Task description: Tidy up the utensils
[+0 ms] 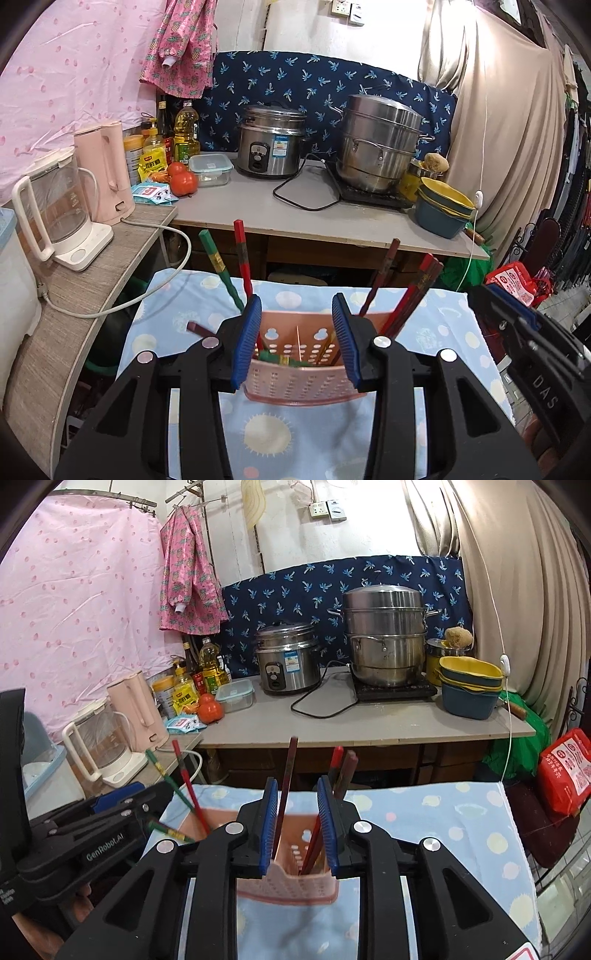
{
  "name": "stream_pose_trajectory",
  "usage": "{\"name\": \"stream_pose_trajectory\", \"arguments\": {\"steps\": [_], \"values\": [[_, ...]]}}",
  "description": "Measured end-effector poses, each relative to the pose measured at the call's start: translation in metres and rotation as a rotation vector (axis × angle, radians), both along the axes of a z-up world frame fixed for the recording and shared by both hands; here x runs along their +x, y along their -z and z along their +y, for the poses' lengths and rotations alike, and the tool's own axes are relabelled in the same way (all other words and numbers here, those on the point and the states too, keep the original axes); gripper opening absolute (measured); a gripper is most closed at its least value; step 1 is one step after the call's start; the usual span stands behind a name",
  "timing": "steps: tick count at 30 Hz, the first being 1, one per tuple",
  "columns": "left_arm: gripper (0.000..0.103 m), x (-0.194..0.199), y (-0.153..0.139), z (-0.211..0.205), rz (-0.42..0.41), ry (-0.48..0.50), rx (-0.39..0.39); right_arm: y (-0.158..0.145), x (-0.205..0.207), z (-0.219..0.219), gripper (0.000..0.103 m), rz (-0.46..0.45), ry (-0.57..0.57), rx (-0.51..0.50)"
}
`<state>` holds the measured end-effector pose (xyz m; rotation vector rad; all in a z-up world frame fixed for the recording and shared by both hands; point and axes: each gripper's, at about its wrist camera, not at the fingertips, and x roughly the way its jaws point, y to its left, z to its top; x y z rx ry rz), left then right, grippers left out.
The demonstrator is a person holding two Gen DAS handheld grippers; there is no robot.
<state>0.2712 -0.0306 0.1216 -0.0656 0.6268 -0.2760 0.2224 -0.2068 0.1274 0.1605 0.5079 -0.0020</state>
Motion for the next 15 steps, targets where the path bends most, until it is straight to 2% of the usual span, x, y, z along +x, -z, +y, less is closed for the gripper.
{"name": "stream_pose_trajectory", "arguments": {"steps": [4, 10, 12, 15], "values": [[0.043, -0.021, 0.001, 0.004, 0.005, -0.010, 0.014, 0.009, -0.025, 0.003, 0.030, 0.017, 0.002, -0.001], [0.044, -0.053, 0.010, 0.009, 0.030, -0.018, 0.022, 0.023, -0.059, 0.009, 0.031, 0.054, 0.004, -0.004], [0.050, -0.064, 0.014, 0.008, 0.035, -0.017, 0.030, 0.029, -0.072, 0.012, 0.034, 0.065, 0.004, -0.001], [0.052, -0.082, 0.021, 0.007, 0.040, -0.015, 0.047, 0.039, -0.091, 0.016, 0.038, 0.086, 0.001, -0.005]]}}
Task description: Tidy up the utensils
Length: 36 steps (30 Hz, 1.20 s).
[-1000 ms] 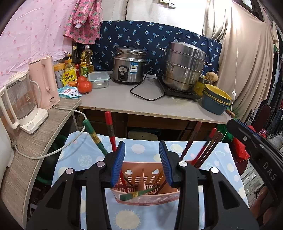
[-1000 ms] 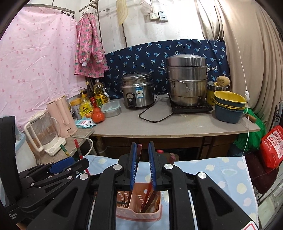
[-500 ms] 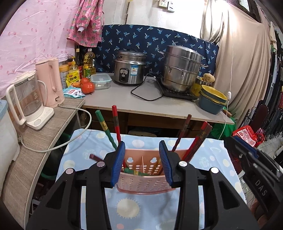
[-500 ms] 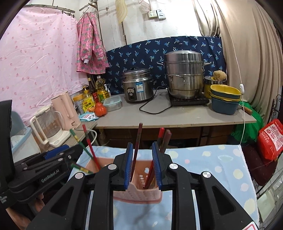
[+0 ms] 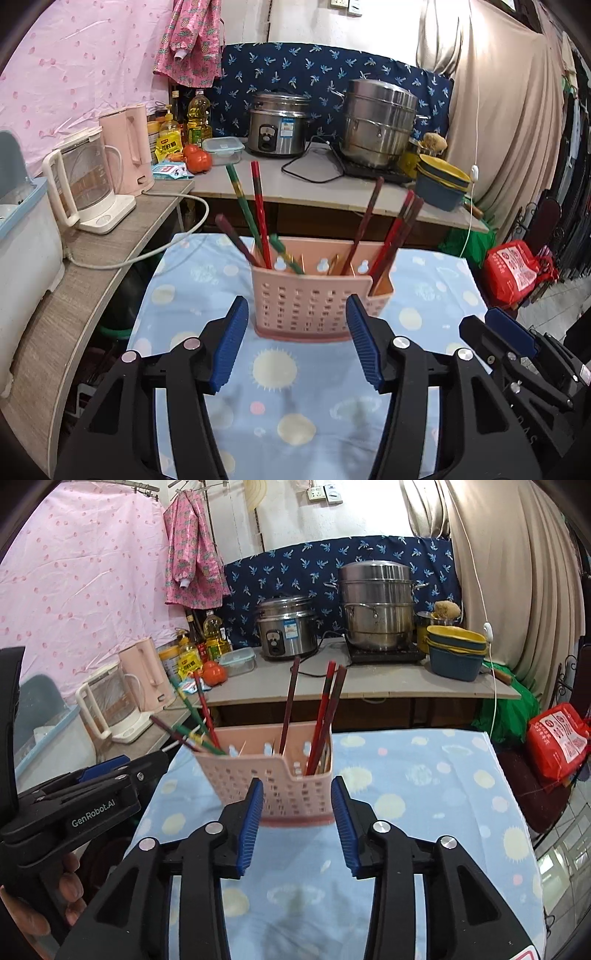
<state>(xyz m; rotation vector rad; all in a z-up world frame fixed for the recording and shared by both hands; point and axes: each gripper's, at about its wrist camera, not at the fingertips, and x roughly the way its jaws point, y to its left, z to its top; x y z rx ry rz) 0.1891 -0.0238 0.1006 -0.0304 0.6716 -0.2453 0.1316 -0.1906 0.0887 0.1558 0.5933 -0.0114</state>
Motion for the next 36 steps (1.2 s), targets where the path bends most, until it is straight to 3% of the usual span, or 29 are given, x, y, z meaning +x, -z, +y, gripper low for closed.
{"name": "stream_pose_trajectory", "arguments": {"steps": [10, 15, 19, 30, 36], "values": [[0.058, -0.043, 0.026, -0.001, 0.045, -0.006, 0.033, 0.022, -0.045, 0.004, 0.045, 0.053, 0.009, 0.006], [0.066, -0.057, 0.038, -0.002, 0.059, -0.024, 0.052, 0.029, -0.059, 0.005, 0.050, 0.067, 0.021, -0.004], [0.068, -0.064, 0.046, 0.000, 0.078, -0.033, 0.058, 0.035, -0.067, 0.004, 0.052, 0.085, 0.026, 0.001], [0.090, -0.078, 0.055, 0.006, 0.077, -0.094, 0.110, 0.042, -0.078, 0.001, 0.065, 0.095, 0.055, 0.015], [0.093, -0.078, 0.059, 0.007, 0.091, -0.099, 0.122, 0.044, -0.082, 0.004, 0.073, 0.084, 0.058, -0.020]]}}
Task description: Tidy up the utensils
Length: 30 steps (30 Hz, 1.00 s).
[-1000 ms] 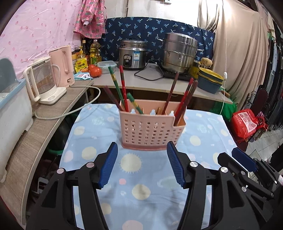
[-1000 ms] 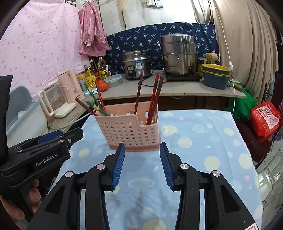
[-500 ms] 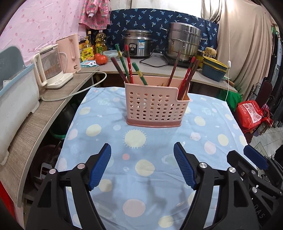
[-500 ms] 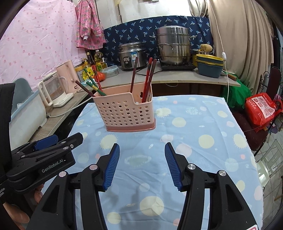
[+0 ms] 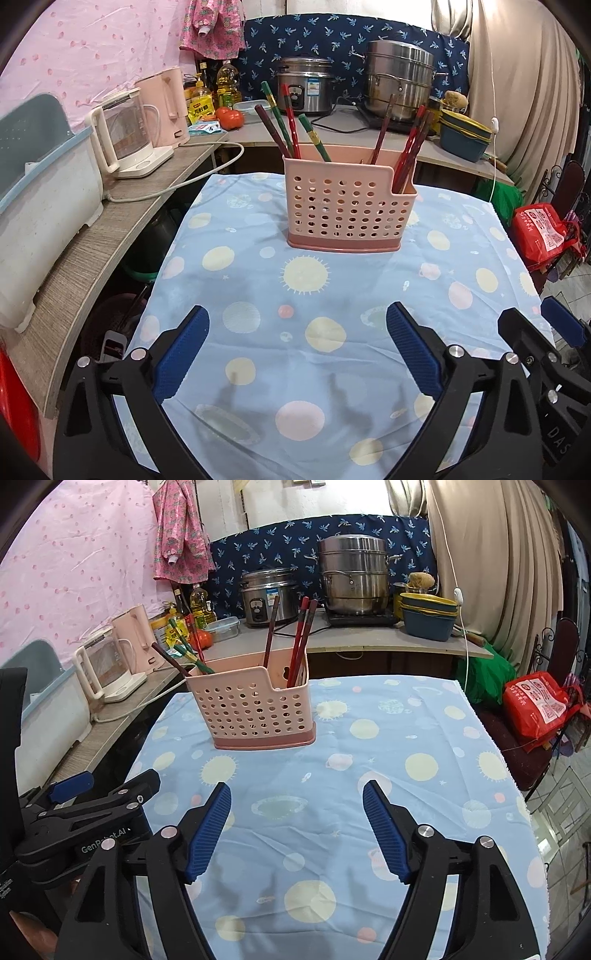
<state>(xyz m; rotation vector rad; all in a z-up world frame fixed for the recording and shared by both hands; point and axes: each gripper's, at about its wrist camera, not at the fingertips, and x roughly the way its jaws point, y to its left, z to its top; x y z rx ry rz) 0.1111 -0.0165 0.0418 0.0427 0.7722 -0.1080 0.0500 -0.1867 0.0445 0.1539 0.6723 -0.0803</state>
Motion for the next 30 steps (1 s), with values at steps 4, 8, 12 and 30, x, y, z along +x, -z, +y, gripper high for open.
{"name": "stream_pose_trajectory", "arguments": {"steps": [4, 8, 12, 30], "values": [[0.093, 0.000, 0.003, -0.001, 0.008, -0.001, 0.005, 0.002, 0.000, 0.000, 0.079, 0.002, 0.000, -0.002], [0.094, 0.000, 0.006, 0.000, 0.014, -0.005, 0.010, 0.003, 0.000, 0.001, 0.084, 0.003, -0.004, 0.002], [0.094, 0.000, 0.008, 0.000, 0.013, -0.007, 0.019, 0.006, 0.001, 0.003, 0.085, 0.015, -0.007, 0.010], [0.094, 0.001, 0.011, -0.004, 0.006, -0.014, 0.055, 0.011, 0.001, 0.002, 0.097, 0.011, 0.017, -0.018]]}}
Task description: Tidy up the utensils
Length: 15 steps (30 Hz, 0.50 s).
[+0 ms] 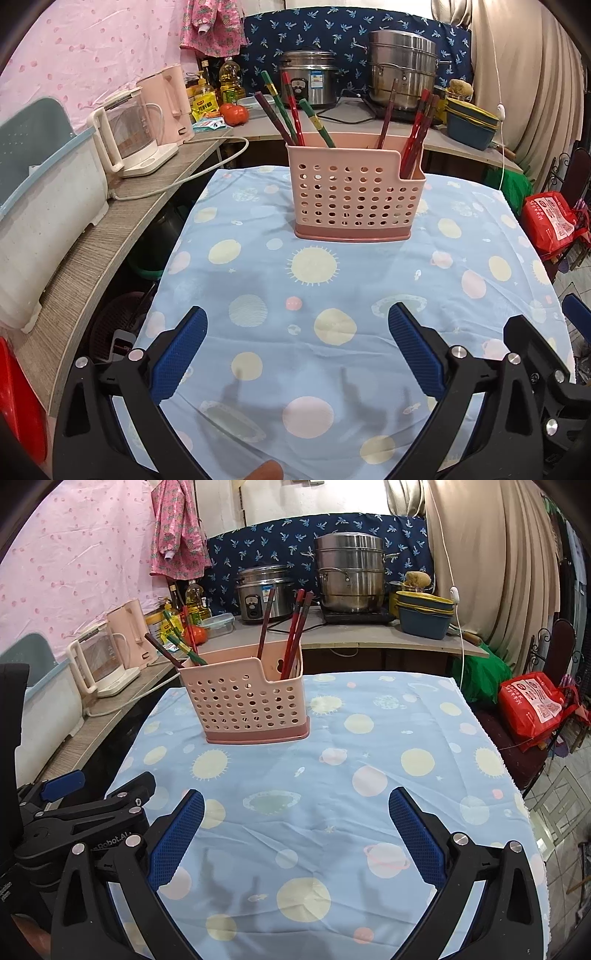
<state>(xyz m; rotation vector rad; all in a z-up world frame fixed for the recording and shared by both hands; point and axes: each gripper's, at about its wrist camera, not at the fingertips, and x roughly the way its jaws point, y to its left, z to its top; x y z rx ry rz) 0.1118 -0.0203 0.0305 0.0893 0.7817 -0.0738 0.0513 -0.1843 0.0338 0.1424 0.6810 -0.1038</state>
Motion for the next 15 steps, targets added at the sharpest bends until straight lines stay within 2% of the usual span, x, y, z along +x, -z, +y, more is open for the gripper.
{"name": "stream_pose_trajectory", "arguments": {"steps": [15], "values": [[0.094, 0.0015, 0.0006, 0.0054, -0.003, -0.023, 0.004, 0.0037, 0.0018, -0.0007, 0.097, 0.014, 0.006, -0.008]]}}
